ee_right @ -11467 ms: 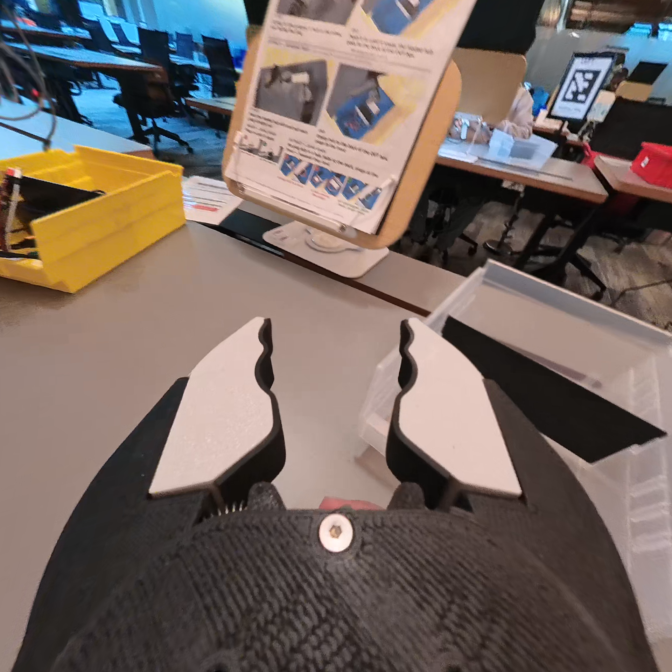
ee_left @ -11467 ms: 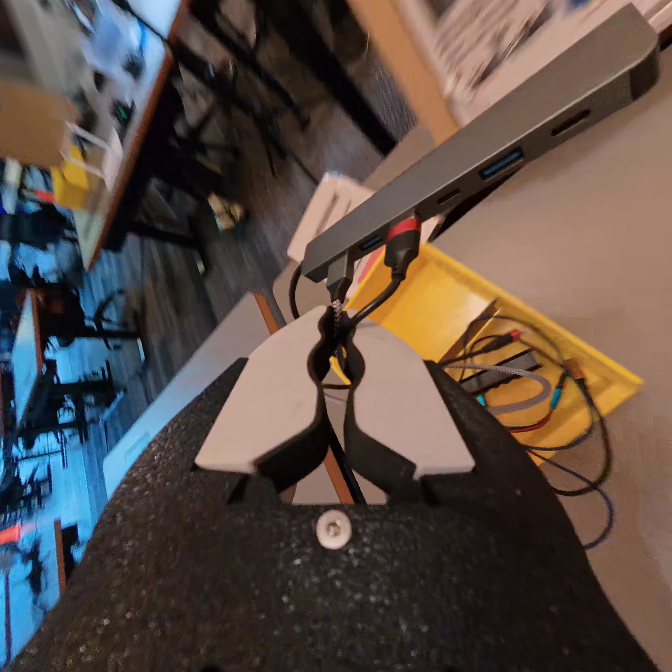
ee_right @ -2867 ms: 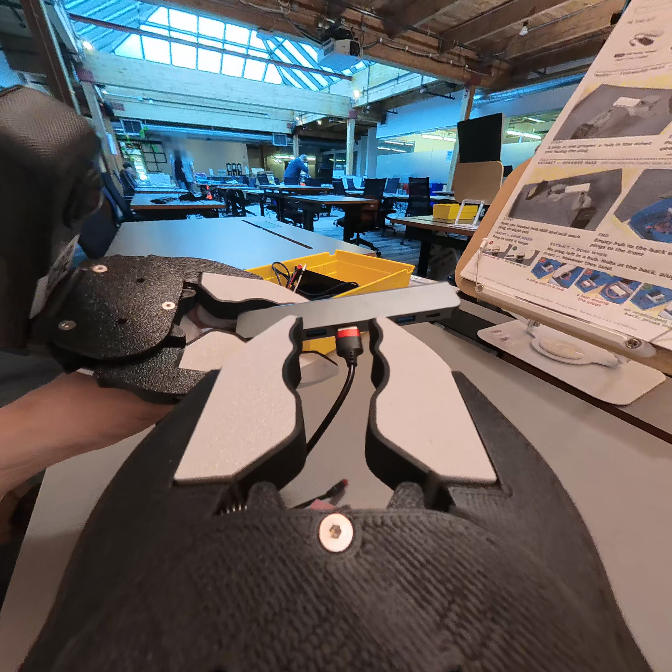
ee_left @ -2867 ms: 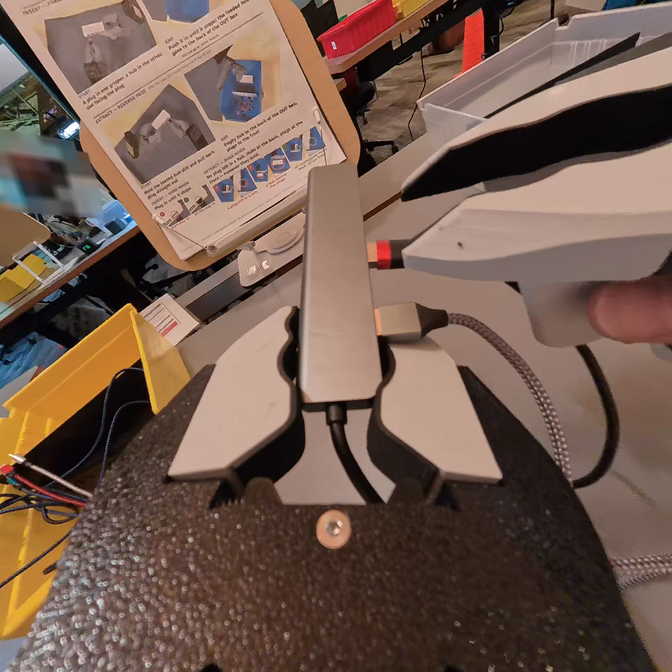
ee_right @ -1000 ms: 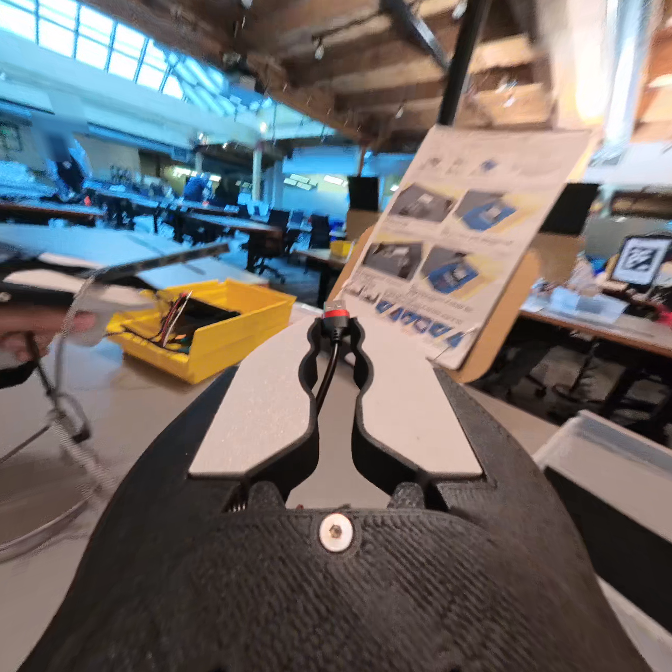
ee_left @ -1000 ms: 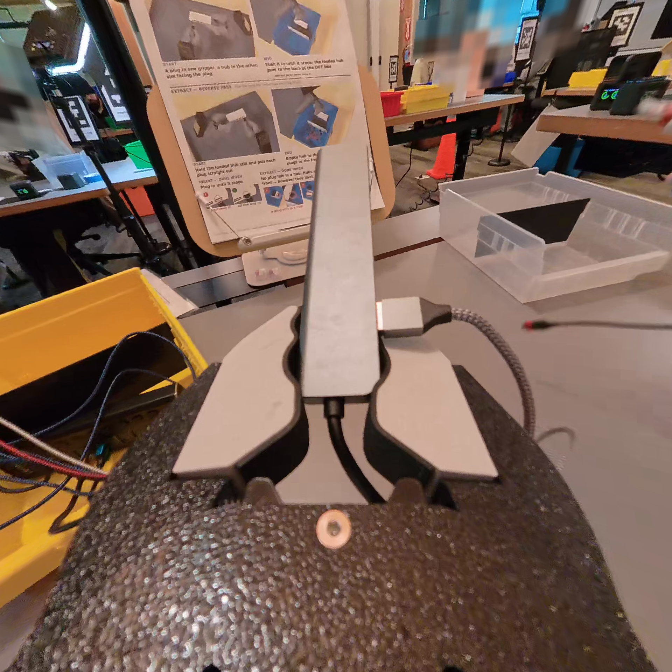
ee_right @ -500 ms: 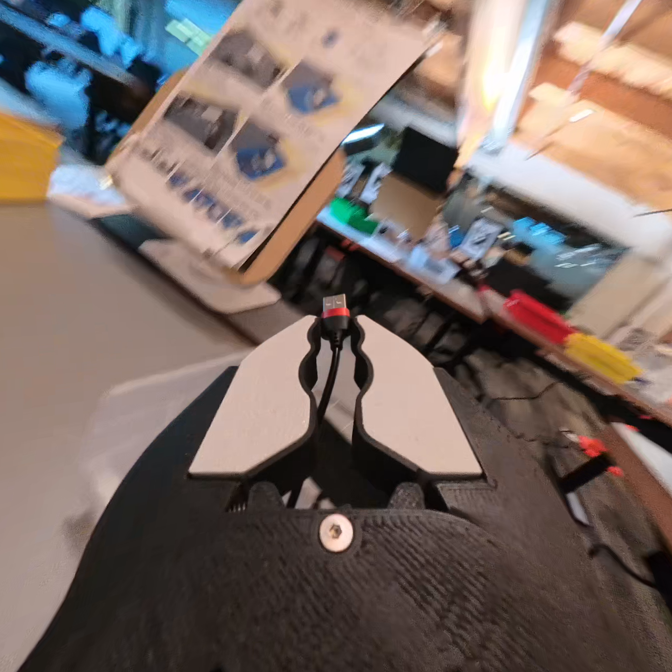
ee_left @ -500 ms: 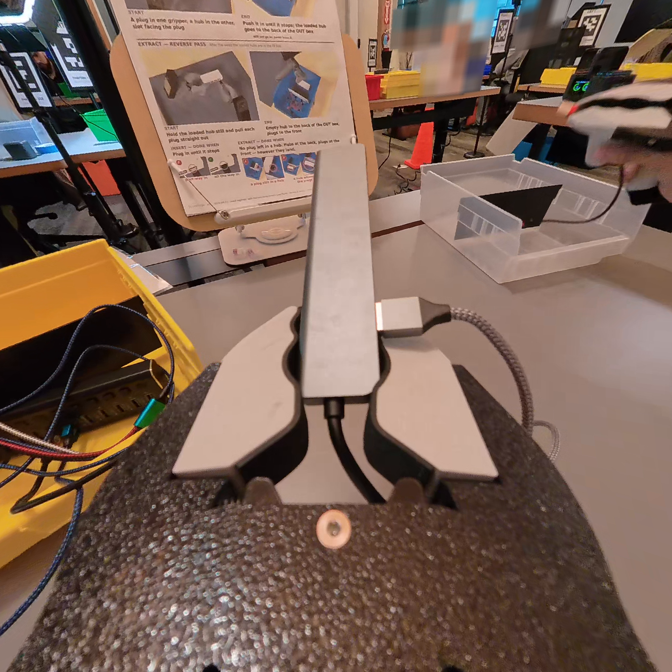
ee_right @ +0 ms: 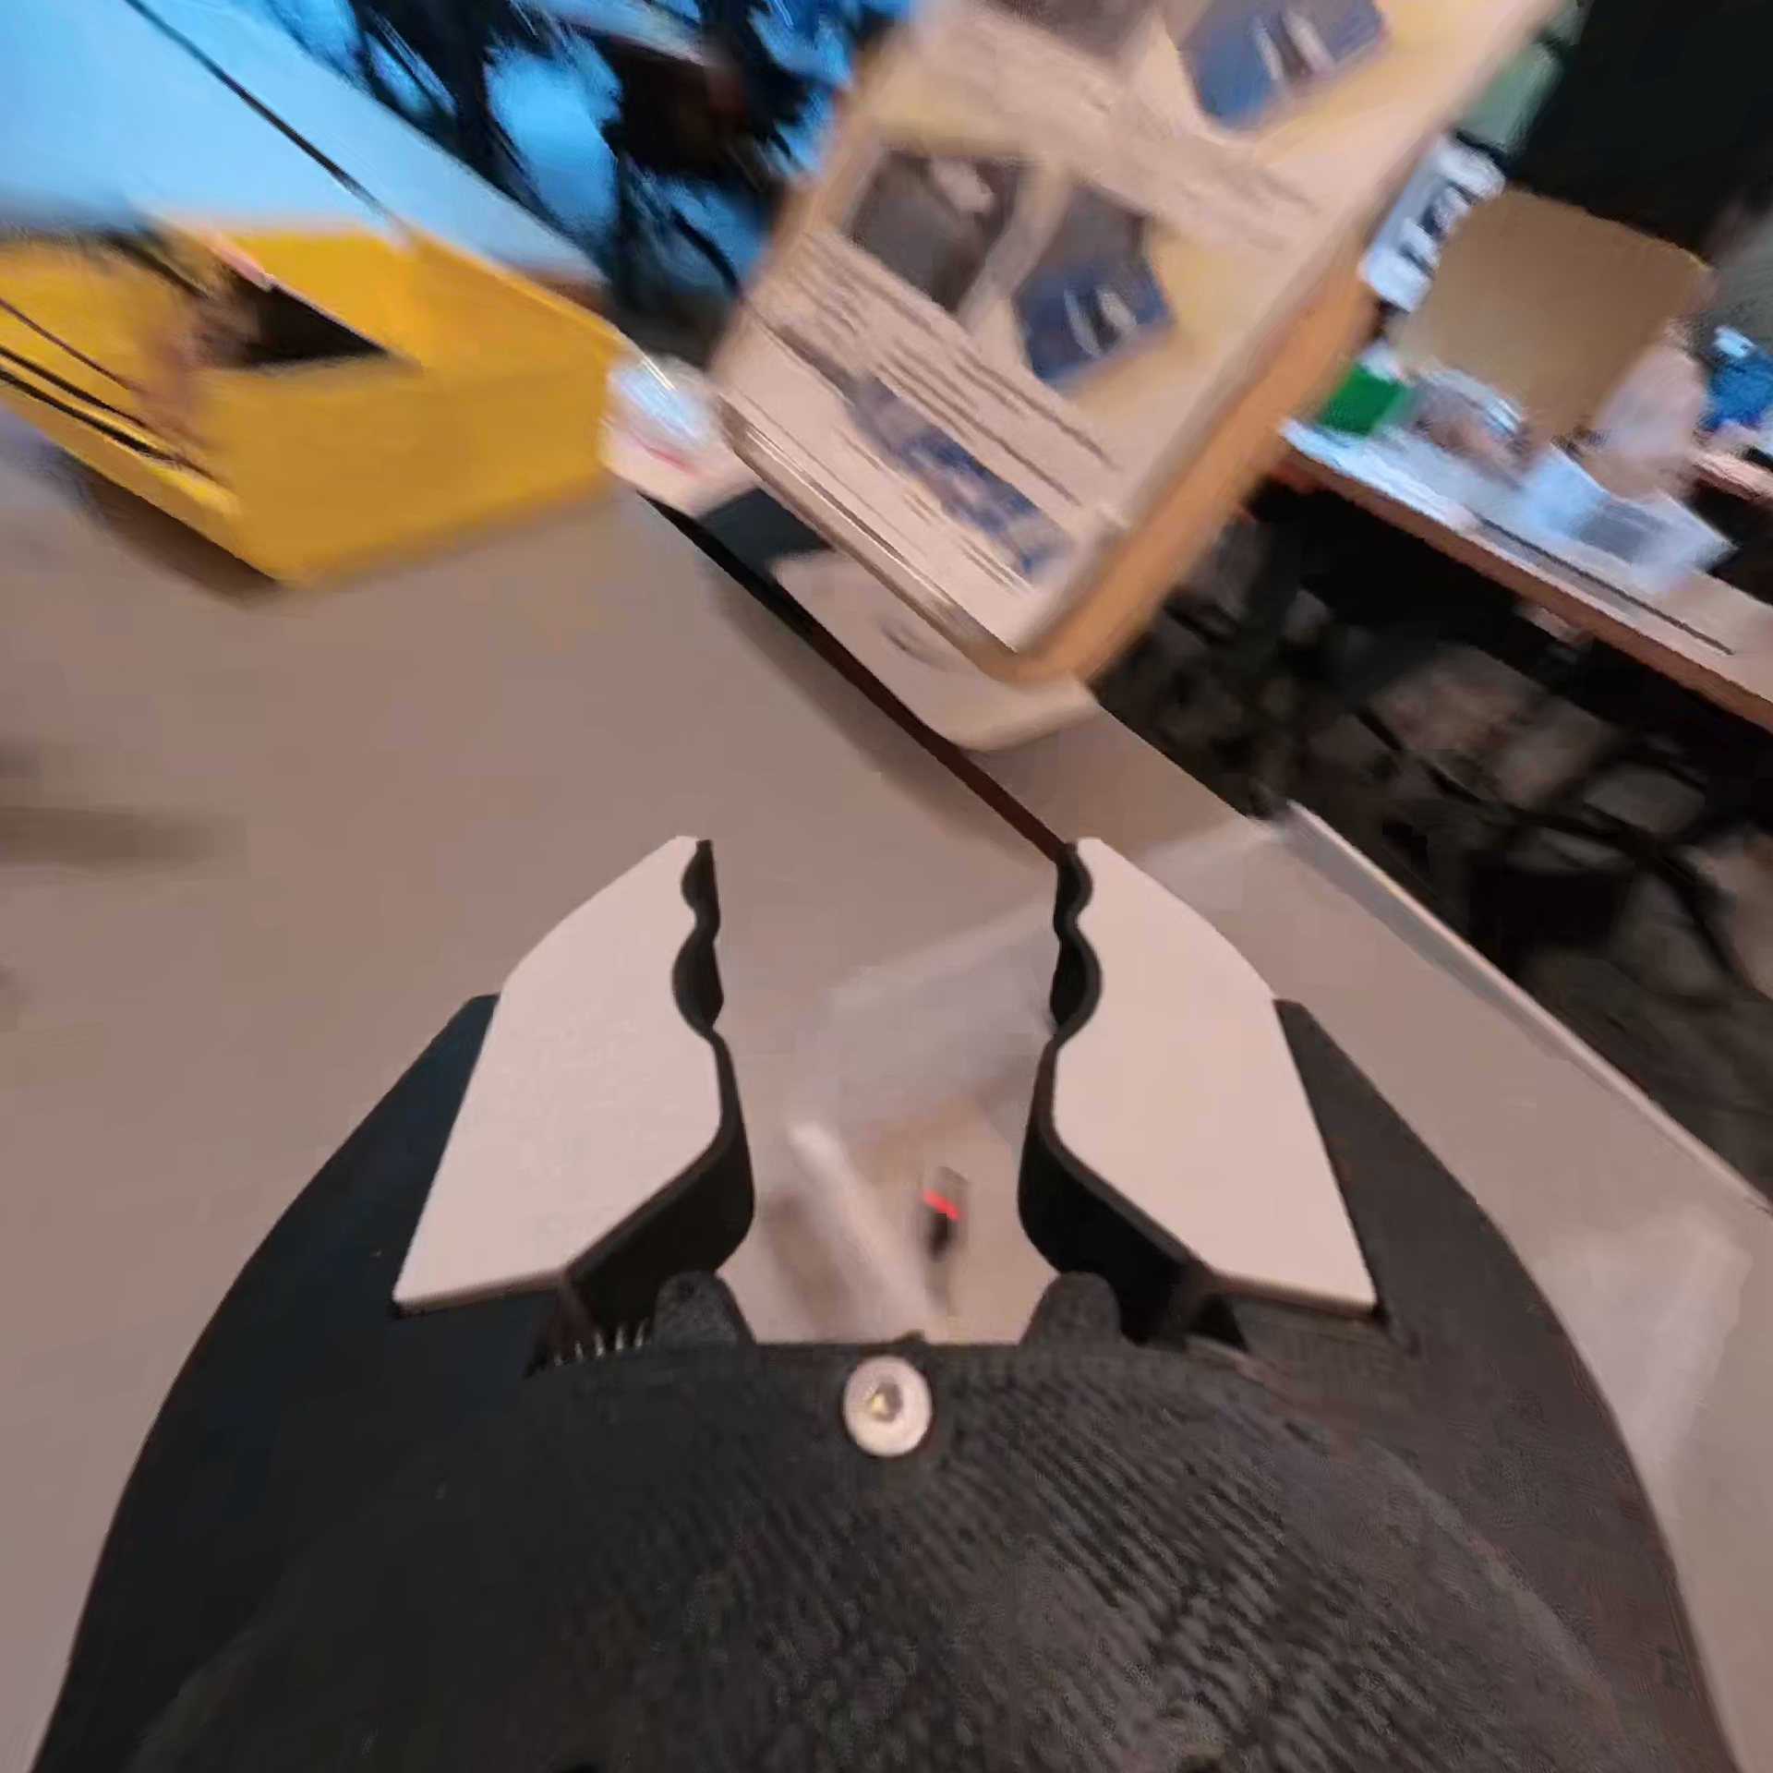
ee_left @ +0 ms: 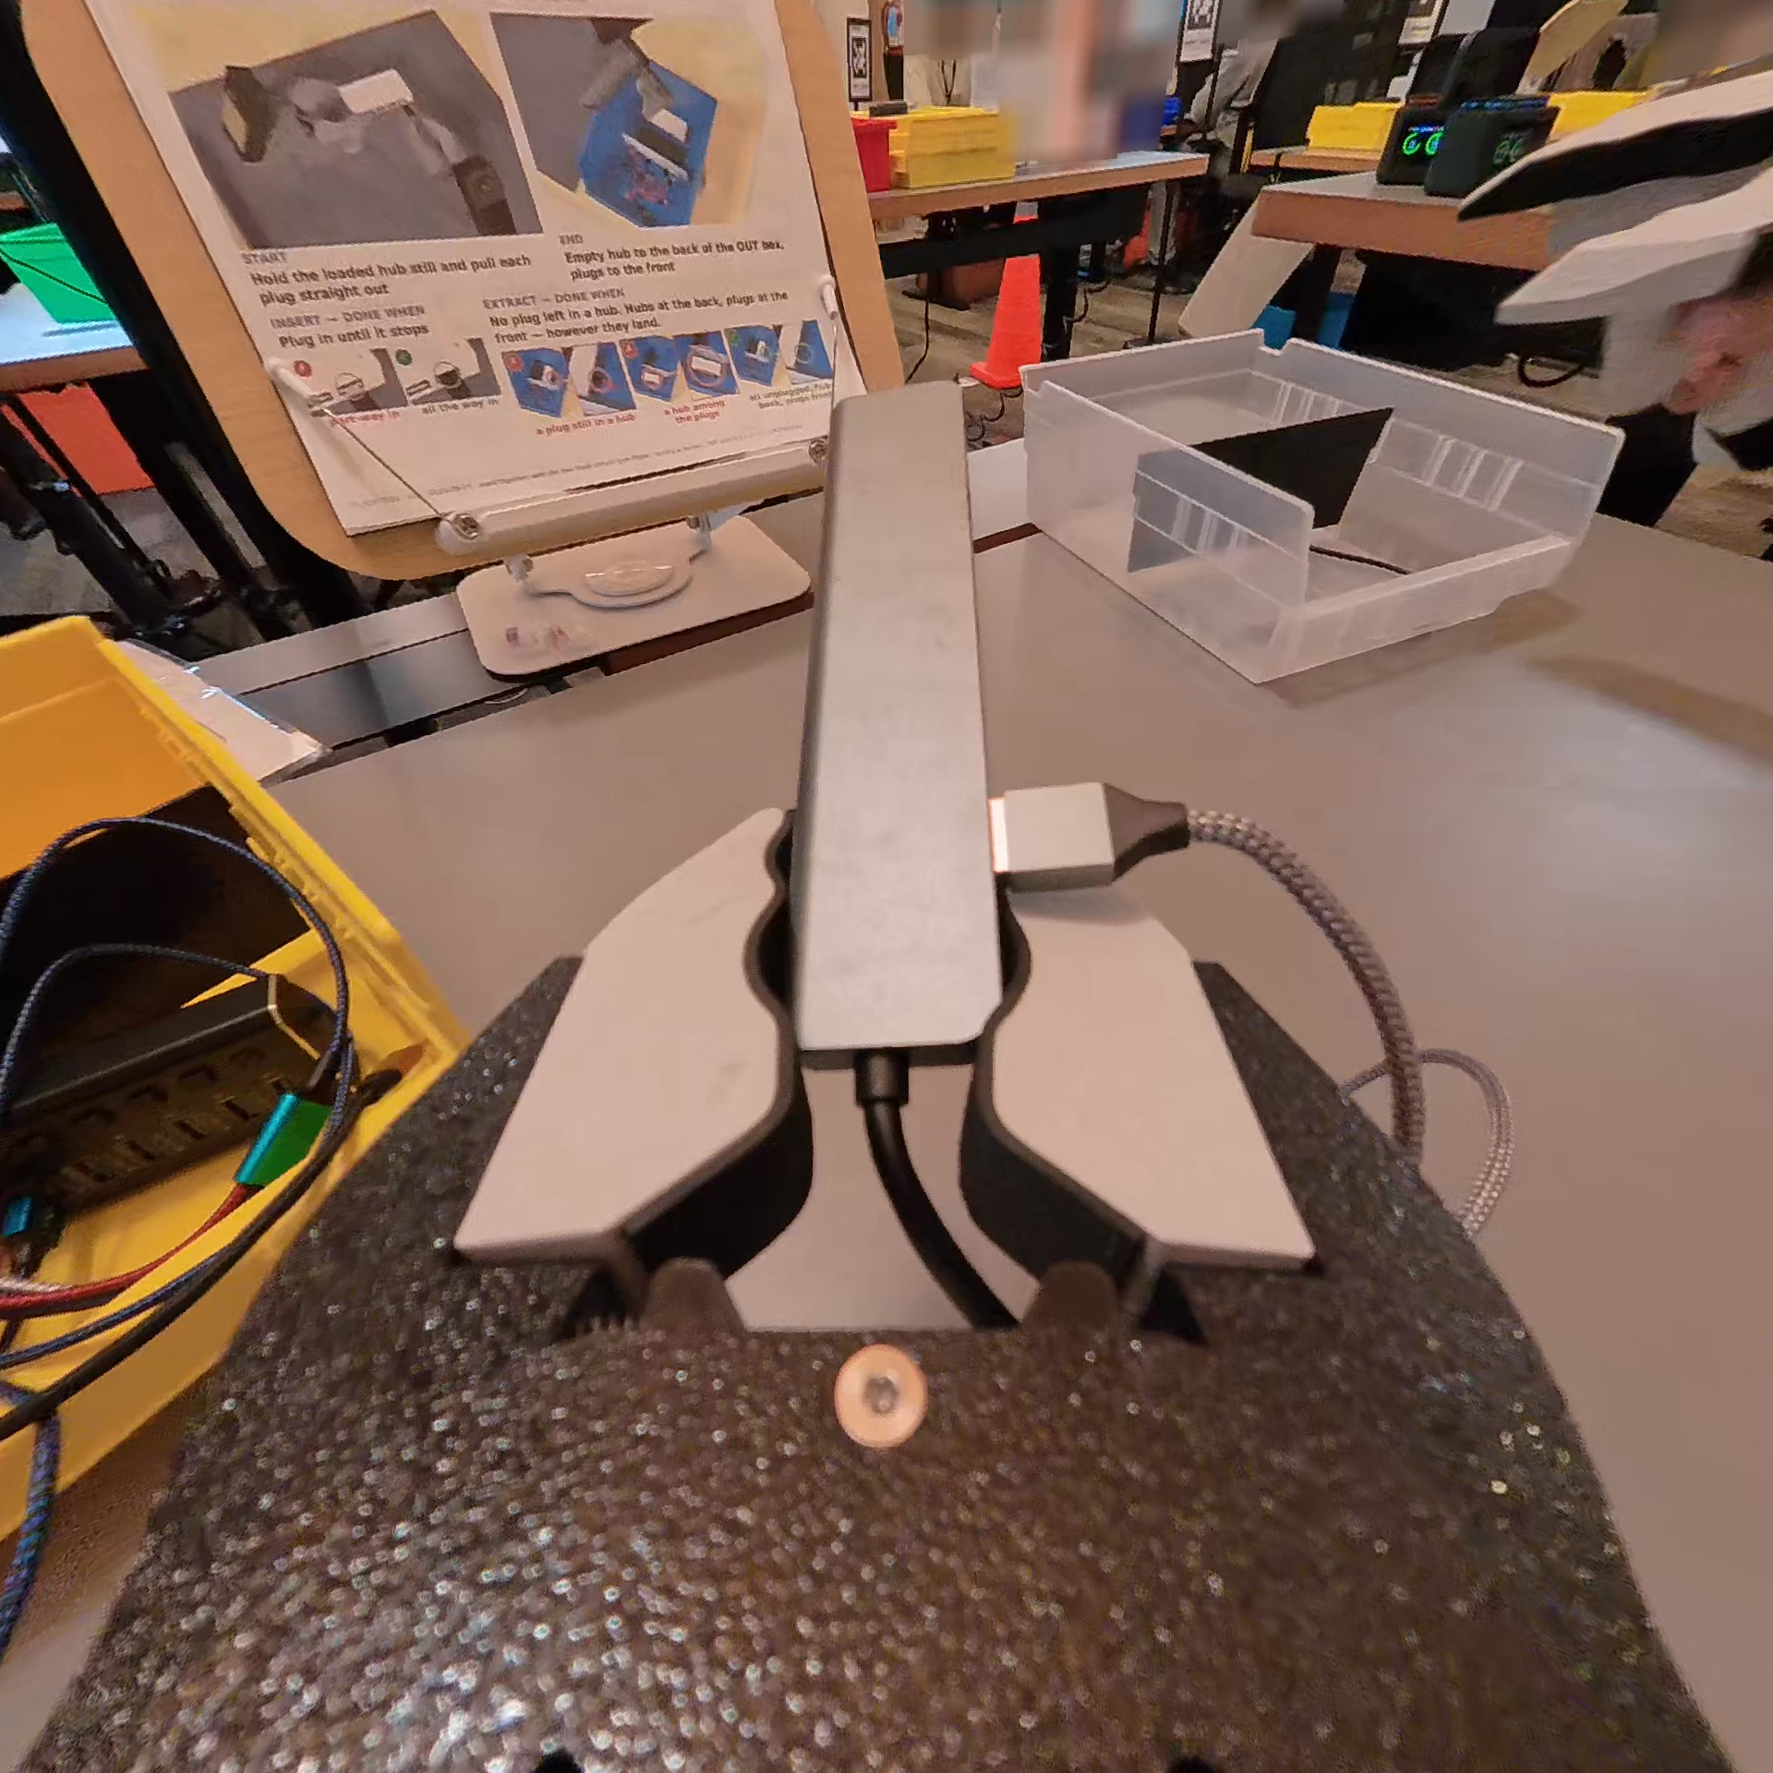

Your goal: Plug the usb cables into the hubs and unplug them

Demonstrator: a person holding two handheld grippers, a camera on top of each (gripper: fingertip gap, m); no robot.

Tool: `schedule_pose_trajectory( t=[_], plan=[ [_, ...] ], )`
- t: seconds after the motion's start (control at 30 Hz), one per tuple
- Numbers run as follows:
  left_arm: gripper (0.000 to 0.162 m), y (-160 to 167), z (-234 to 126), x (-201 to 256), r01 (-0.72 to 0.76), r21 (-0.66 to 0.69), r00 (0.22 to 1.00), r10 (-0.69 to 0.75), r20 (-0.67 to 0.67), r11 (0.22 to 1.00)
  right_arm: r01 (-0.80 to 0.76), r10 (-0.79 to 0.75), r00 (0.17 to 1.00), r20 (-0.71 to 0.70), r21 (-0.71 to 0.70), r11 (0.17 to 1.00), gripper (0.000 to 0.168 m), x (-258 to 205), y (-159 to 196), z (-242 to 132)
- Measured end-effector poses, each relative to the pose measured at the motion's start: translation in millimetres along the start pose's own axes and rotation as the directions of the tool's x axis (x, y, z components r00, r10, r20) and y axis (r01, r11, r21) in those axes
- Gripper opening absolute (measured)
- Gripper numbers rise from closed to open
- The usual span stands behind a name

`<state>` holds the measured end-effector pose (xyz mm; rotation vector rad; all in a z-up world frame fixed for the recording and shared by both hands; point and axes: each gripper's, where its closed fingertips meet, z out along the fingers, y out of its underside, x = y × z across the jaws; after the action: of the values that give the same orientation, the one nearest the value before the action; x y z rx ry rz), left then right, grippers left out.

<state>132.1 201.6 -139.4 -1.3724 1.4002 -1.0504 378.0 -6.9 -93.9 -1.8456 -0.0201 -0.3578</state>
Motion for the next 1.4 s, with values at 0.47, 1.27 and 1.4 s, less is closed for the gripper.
schedule_pose_trajectory(
  t=[0.47, 1.27, 1.4],
  plan=[
    [0.033, 20, 7, 18, -0.132, -0.070, 0.989, 0.136, 0.057, 0.989, -0.127, 0.064, 0.964, 0.259, 0.232, 0.964, 0.035, -300, -67, 84],
    [0.033, 2, -4, 36, -0.210, -0.047, 0.977, 0.212, 0.034, 0.977, -0.165, 0.139, 0.984, 0.112, 0.273, 0.948, 0.014, -302, -84, 78],
    [0.033, 2, -3, 33, -0.229, -0.047, 0.972, 0.231, 0.052, 0.972, -0.063, 0.059, 0.998, 0.021, 0.274, 0.960, 0.014, -302, -85, 79]
  ],
)
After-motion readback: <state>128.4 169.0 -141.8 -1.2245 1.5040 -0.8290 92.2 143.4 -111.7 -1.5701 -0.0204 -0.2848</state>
